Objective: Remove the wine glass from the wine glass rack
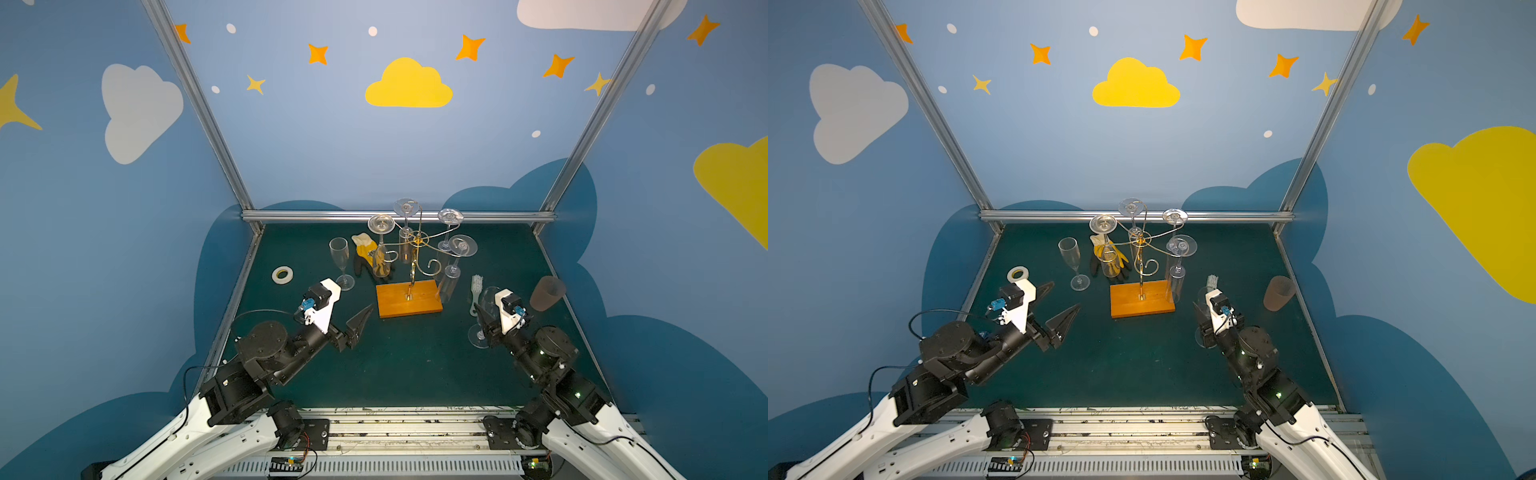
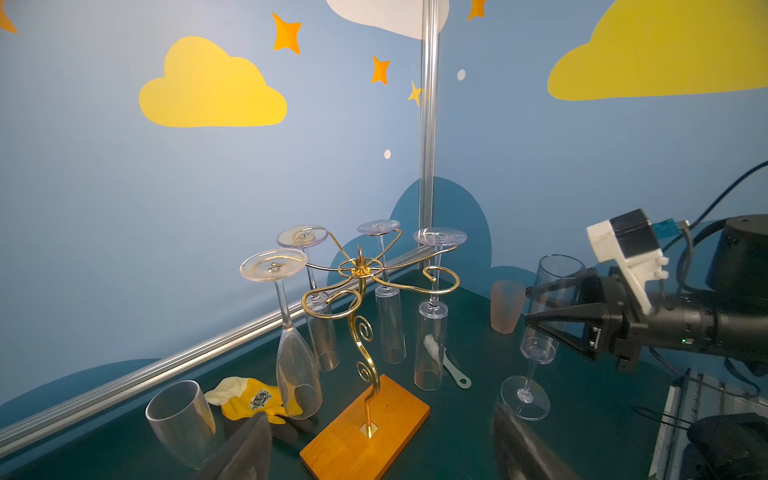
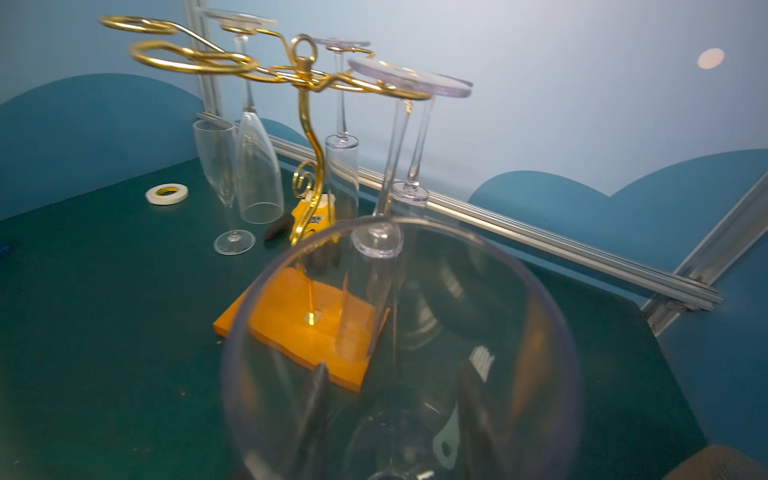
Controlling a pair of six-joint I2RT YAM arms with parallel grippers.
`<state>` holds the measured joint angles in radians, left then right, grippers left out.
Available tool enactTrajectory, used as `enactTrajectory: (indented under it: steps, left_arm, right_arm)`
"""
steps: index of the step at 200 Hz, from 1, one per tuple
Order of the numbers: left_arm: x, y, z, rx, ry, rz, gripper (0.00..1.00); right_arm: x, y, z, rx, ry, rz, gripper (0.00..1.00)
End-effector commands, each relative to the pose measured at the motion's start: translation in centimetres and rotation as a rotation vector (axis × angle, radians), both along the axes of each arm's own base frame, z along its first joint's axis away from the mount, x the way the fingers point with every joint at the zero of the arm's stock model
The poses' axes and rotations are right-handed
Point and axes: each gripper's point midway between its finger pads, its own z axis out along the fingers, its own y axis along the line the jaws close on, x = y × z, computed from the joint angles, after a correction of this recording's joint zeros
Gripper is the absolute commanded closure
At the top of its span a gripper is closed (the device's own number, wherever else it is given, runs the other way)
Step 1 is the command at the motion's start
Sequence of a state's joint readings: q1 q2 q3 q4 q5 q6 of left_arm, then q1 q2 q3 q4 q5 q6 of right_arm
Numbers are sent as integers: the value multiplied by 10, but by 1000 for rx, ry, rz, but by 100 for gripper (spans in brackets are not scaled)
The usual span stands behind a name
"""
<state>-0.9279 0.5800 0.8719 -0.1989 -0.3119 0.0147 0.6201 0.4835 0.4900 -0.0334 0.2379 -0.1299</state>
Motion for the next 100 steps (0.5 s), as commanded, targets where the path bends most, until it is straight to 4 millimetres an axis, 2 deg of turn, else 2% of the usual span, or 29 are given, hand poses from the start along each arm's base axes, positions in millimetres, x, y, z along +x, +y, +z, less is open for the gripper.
enactTrajectory:
  steps: [1, 27, 100]
  left_arm:
    - [0, 3, 10, -36, -25, 12, 18]
    - [-1, 4, 10, -42, -25, 12, 18]
    - [-2, 10, 10, -62, -26, 25, 18]
  right_arm:
    - [13, -1, 20, 65, -66, 0, 78]
    - [33, -10, 13, 59, -44, -25, 78]
    - [92, -44, 17, 82, -51, -118, 79]
